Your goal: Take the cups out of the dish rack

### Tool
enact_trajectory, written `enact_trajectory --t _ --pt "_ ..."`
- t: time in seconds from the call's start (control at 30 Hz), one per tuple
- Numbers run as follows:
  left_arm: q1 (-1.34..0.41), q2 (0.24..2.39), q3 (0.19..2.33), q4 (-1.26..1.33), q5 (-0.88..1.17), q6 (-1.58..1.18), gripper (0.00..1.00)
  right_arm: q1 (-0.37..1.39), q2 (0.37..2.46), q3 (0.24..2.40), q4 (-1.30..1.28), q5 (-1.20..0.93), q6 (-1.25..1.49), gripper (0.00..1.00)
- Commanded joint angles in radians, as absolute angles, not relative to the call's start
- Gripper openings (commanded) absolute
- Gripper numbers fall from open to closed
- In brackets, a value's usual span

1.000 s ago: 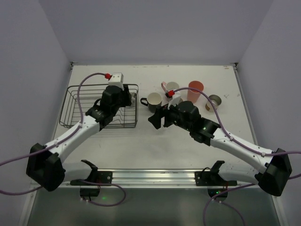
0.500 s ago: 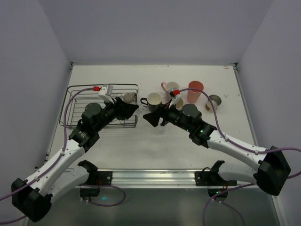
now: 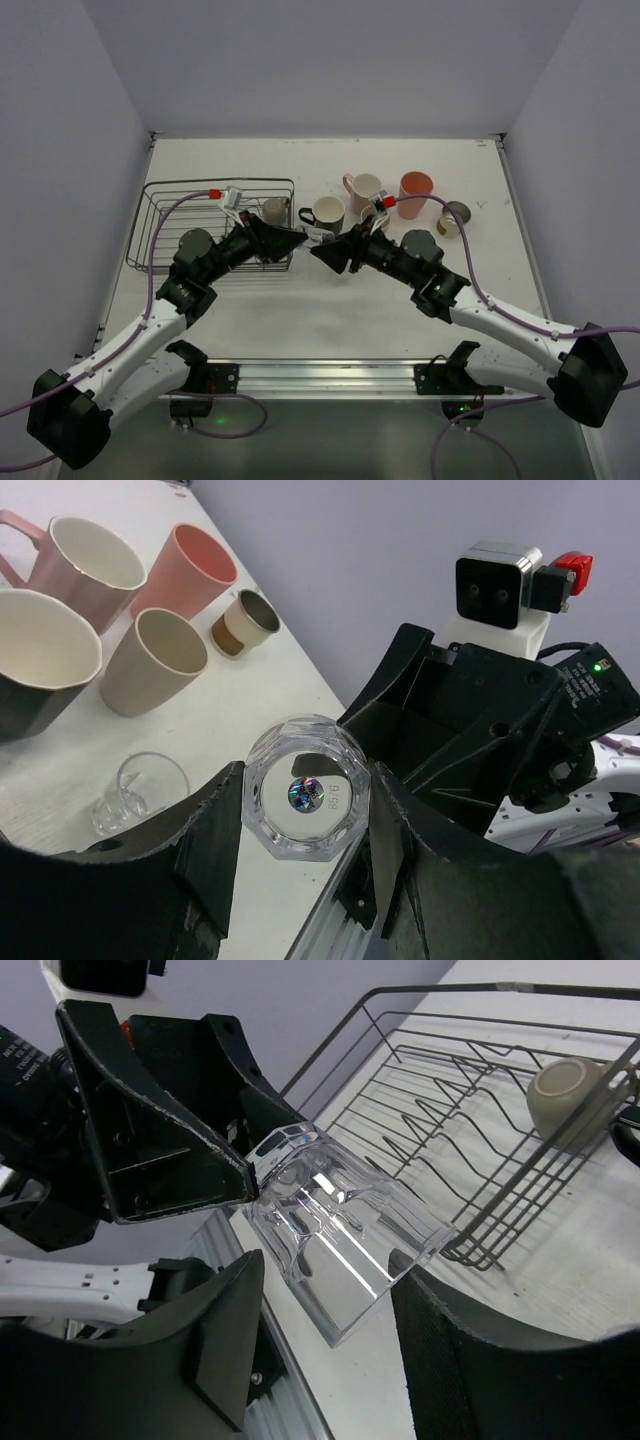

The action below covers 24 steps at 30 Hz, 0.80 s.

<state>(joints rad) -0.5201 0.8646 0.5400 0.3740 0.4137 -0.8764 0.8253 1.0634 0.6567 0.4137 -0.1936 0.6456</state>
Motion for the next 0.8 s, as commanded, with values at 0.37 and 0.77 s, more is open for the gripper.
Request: enact_trajectory --t 0.37,0.77 --pt "-0.540 0.871 0.551 0.346 0.448 -0.816 0.89 0.825 1.000 0.597 0.669 -0.270 0.735 0.05" --pt "-0.540 0.767 0.695 -0.056 0.198 -0.542 0.99 0.822 0.997 0.868 -0.210 0.012 0.445 0.00"
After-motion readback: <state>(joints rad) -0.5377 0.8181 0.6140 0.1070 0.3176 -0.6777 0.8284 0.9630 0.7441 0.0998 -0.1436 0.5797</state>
